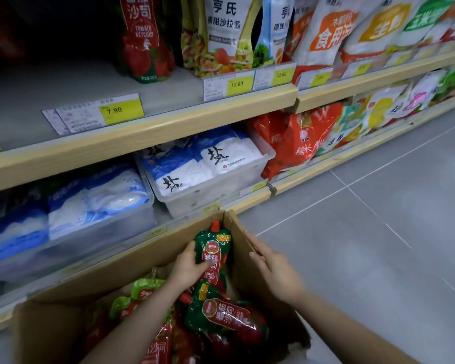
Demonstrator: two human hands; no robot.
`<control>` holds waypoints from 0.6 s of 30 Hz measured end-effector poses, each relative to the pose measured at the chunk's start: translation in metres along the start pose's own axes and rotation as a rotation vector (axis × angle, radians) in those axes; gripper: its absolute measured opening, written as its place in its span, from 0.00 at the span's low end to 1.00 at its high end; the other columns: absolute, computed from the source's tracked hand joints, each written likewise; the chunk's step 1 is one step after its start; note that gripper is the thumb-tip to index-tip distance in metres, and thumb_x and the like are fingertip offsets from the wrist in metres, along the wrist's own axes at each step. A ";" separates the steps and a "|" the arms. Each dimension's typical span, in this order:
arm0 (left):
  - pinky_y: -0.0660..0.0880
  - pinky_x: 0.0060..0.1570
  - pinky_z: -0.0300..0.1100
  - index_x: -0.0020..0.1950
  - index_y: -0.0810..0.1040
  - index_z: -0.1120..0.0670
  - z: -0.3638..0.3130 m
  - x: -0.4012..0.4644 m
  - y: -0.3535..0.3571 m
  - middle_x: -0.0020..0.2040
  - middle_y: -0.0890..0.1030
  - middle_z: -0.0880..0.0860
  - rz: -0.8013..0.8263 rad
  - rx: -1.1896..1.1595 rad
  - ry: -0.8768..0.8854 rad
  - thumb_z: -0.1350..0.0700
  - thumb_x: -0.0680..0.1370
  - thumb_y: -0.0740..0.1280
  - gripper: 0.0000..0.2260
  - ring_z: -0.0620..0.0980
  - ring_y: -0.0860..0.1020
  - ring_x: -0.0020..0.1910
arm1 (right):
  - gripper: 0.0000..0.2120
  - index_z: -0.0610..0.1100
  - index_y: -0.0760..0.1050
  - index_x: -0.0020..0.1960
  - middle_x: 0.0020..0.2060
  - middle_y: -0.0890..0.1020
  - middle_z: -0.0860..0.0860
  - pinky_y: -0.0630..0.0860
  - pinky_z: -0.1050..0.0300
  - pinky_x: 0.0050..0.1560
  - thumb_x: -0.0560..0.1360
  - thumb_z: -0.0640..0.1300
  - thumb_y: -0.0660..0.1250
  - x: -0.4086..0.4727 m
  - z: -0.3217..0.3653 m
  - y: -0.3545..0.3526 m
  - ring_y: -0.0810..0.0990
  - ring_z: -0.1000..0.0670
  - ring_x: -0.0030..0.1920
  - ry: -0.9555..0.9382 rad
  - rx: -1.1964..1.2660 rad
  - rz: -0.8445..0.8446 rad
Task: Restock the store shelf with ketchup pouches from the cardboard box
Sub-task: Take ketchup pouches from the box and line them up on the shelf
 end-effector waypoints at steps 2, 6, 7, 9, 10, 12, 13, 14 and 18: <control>0.79 0.51 0.53 0.60 0.68 0.54 0.001 0.001 0.001 0.56 0.80 0.54 0.026 -0.069 -0.016 0.55 0.71 0.73 0.21 0.51 0.81 0.51 | 0.21 0.72 0.53 0.66 0.64 0.66 0.65 0.64 0.67 0.64 0.79 0.52 0.53 0.000 0.000 0.001 0.67 0.63 0.63 -0.008 0.015 -0.001; 0.80 0.49 0.52 0.59 0.69 0.56 0.000 -0.002 0.002 0.54 0.81 0.55 0.008 -0.150 0.006 0.58 0.71 0.73 0.20 0.51 0.82 0.49 | 0.21 0.73 0.53 0.65 0.65 0.65 0.65 0.63 0.69 0.65 0.79 0.52 0.54 0.001 -0.002 0.001 0.65 0.63 0.64 -0.012 0.033 -0.004; 0.80 0.47 0.51 0.59 0.70 0.57 -0.001 -0.003 0.003 0.53 0.81 0.55 -0.004 -0.160 0.014 0.58 0.71 0.73 0.20 0.51 0.82 0.49 | 0.21 0.74 0.53 0.65 0.65 0.65 0.66 0.61 0.74 0.64 0.79 0.52 0.53 0.001 -0.002 0.001 0.64 0.64 0.64 -0.016 0.031 -0.001; 0.81 0.48 0.49 0.60 0.70 0.57 -0.003 -0.007 0.003 0.52 0.82 0.53 -0.045 -0.208 0.036 0.59 0.70 0.73 0.21 0.49 0.82 0.49 | 0.21 0.75 0.52 0.64 0.65 0.63 0.66 0.56 0.82 0.59 0.79 0.53 0.53 0.002 -0.004 0.001 0.63 0.66 0.64 -0.023 0.021 0.003; 0.80 0.49 0.47 0.60 0.71 0.55 -0.005 -0.011 0.002 0.52 0.82 0.52 -0.075 -0.242 0.051 0.59 0.70 0.73 0.21 0.48 0.82 0.50 | 0.21 0.76 0.52 0.64 0.66 0.63 0.66 0.56 0.83 0.59 0.79 0.53 0.53 0.002 -0.005 0.001 0.62 0.66 0.64 -0.030 0.015 0.003; 0.80 0.49 0.42 0.57 0.74 0.49 -0.015 -0.018 -0.004 0.51 0.82 0.49 -0.134 -0.270 0.100 0.59 0.69 0.74 0.19 0.44 0.81 0.50 | 0.21 0.76 0.51 0.64 0.67 0.66 0.63 0.62 0.71 0.65 0.79 0.53 0.53 0.001 -0.003 -0.001 0.66 0.61 0.65 -0.053 0.003 0.013; 0.79 0.48 0.39 0.54 0.74 0.47 -0.022 -0.021 -0.009 0.50 0.81 0.47 -0.152 -0.270 0.128 0.59 0.68 0.75 0.18 0.43 0.81 0.49 | 0.21 0.74 0.52 0.65 0.67 0.68 0.59 0.66 0.63 0.67 0.79 0.53 0.53 0.001 -0.002 -0.002 0.69 0.58 0.65 -0.057 0.004 0.021; 0.79 0.46 0.36 0.53 0.74 0.46 -0.030 -0.023 -0.015 0.49 0.81 0.46 -0.168 -0.271 0.150 0.59 0.68 0.75 0.19 0.41 0.81 0.48 | 0.21 0.72 0.53 0.66 0.67 0.70 0.56 0.69 0.57 0.66 0.79 0.52 0.53 0.000 -0.001 -0.003 0.71 0.55 0.65 -0.060 0.000 0.023; 0.77 0.41 0.32 0.53 0.74 0.45 -0.063 -0.034 -0.042 0.46 0.81 0.42 -0.224 -0.269 0.225 0.60 0.67 0.76 0.20 0.37 0.80 0.45 | 0.19 0.69 0.58 0.65 0.66 0.72 0.57 0.70 0.59 0.64 0.77 0.54 0.58 0.006 0.027 -0.014 0.72 0.57 0.64 -0.096 0.000 0.001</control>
Point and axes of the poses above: each hand's wrist, its own x-axis towards the middle knuckle, its own y-axis out of the palm, z = x × y, the point moved 1 cm from there along x, towards the middle knuckle
